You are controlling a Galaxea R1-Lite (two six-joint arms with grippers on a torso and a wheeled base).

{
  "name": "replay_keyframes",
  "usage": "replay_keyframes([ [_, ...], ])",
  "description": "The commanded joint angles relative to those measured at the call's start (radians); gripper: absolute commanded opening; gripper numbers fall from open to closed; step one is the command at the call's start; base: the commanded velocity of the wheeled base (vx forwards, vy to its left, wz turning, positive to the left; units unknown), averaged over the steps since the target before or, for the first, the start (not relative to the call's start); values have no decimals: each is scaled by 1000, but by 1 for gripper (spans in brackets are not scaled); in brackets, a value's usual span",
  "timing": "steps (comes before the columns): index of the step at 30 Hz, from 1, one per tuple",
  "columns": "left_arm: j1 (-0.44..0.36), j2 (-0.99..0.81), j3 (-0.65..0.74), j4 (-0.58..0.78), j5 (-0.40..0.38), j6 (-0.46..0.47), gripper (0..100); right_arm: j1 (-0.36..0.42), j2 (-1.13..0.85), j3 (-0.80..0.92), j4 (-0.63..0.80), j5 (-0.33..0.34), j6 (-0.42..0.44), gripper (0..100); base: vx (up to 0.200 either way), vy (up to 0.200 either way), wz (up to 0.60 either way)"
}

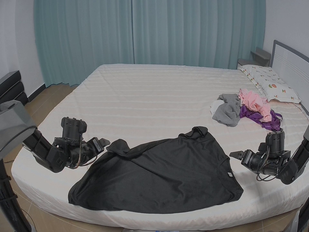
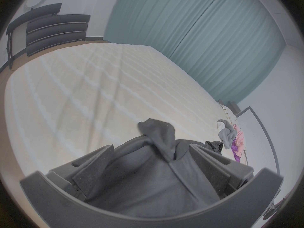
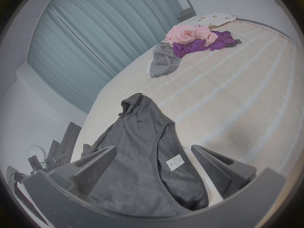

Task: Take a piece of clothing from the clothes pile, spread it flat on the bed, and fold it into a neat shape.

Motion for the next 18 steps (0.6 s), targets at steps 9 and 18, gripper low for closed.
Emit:
replay_keyframes([
  [9,-143,300,-328,81,7,-94,100,2,56,-6,-13,-1,2,100,0,0,0],
  [18,-142,412,-490,121,68,-94,0,2,56,-5,-22,-1,2,100,0,0,0],
])
